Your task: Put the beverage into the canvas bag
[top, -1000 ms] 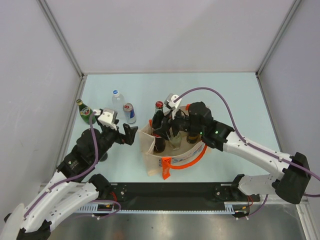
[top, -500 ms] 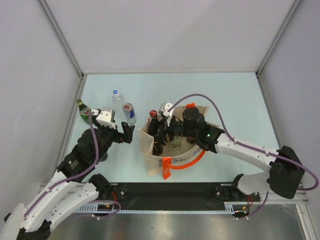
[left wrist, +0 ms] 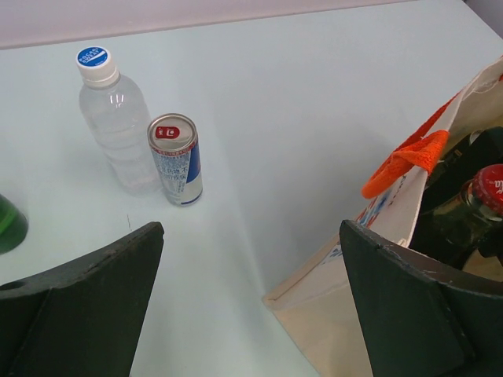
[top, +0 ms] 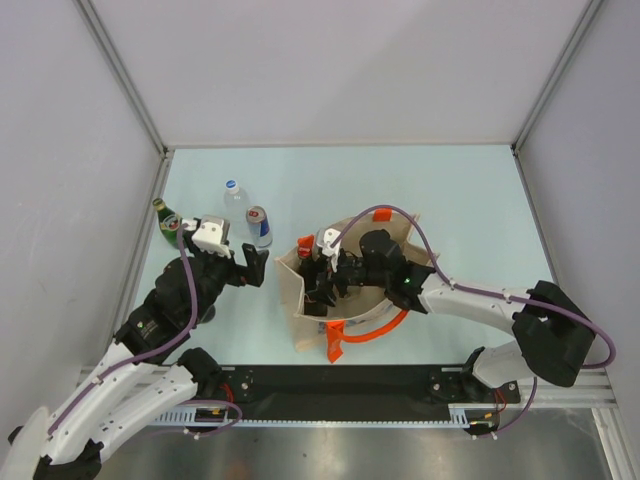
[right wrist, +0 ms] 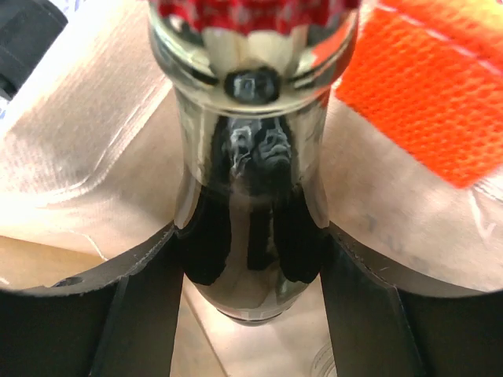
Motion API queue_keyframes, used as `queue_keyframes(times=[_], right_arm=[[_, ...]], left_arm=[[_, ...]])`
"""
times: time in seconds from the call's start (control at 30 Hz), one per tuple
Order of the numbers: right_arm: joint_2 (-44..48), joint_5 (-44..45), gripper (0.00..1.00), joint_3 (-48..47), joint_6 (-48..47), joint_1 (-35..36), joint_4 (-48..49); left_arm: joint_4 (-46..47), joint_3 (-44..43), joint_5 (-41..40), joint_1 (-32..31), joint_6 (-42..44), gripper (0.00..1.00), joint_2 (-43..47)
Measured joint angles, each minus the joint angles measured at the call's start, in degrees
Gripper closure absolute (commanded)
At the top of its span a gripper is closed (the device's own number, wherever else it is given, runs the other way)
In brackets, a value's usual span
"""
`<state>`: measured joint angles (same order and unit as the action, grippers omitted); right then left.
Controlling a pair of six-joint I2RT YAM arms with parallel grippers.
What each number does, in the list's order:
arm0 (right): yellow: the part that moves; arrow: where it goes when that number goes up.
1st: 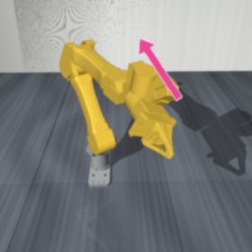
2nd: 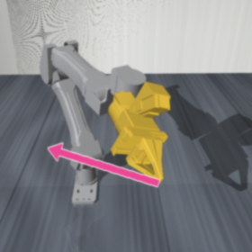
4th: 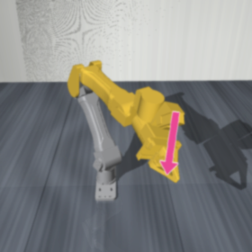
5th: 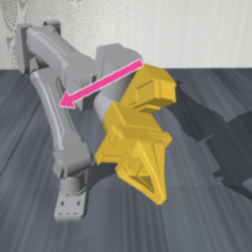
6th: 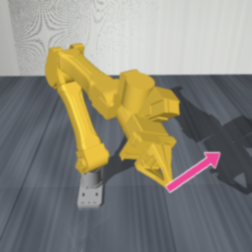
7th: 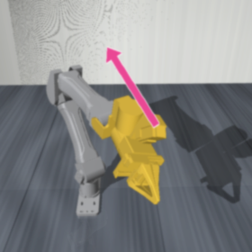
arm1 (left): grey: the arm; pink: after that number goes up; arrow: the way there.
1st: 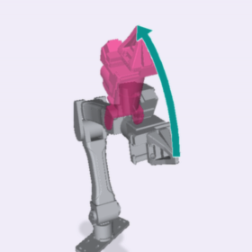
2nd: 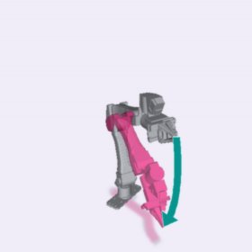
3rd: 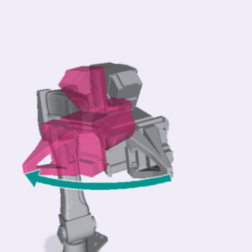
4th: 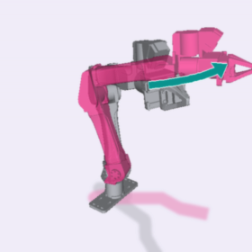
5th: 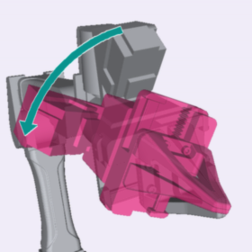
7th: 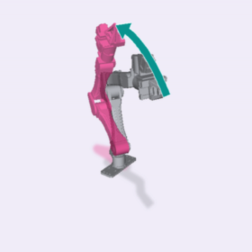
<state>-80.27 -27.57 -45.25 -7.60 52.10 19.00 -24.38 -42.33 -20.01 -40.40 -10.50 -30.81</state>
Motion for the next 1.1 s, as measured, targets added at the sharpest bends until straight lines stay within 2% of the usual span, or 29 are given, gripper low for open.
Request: queue_keyframes(times=[0.6, 0.67, 0.7, 0.83, 0.9, 1.1], right_arm=[[-1.5, -1.9, 0.99, 2.5, -7.1, 1.0, 7.8], [-1.9, -2.2, 0.90, 2.5, -7.6, 1.0, 8.4], [-2.1, -2.3, 0.79, 2.5, -7.6, 1.0, 8.7], [-2.7, -2.4, 0.55, 2.5, -7.4, 1.0, 10.0], [-2.7, -2.3, 0.47, 2.5, -7.2, 1.0, 10.0], [-1.4, -0.4, 0.33, 3.1, -6.8, 1.1, 8.8]], left_arm=[[-0.2, 0.0, -0.5, 0.0, 0.0, 0.00, 0.0], [-0.2, 0.0, -0.7, 0.0, 0.0, 0.00, 0.0], [-0.2, 0.0, -0.7, 0.0, 0.0, 0.00, -0.1], [-0.2, 0.0, -0.8, 0.0, 0.0, 0.00, 0.0], [-0.2, 0.0, -0.8, 0.0, 0.0, 0.00, -0.1], [-0.2, 0.0, -0.8, 0.0, 0.0, 0.00, -0.2]])
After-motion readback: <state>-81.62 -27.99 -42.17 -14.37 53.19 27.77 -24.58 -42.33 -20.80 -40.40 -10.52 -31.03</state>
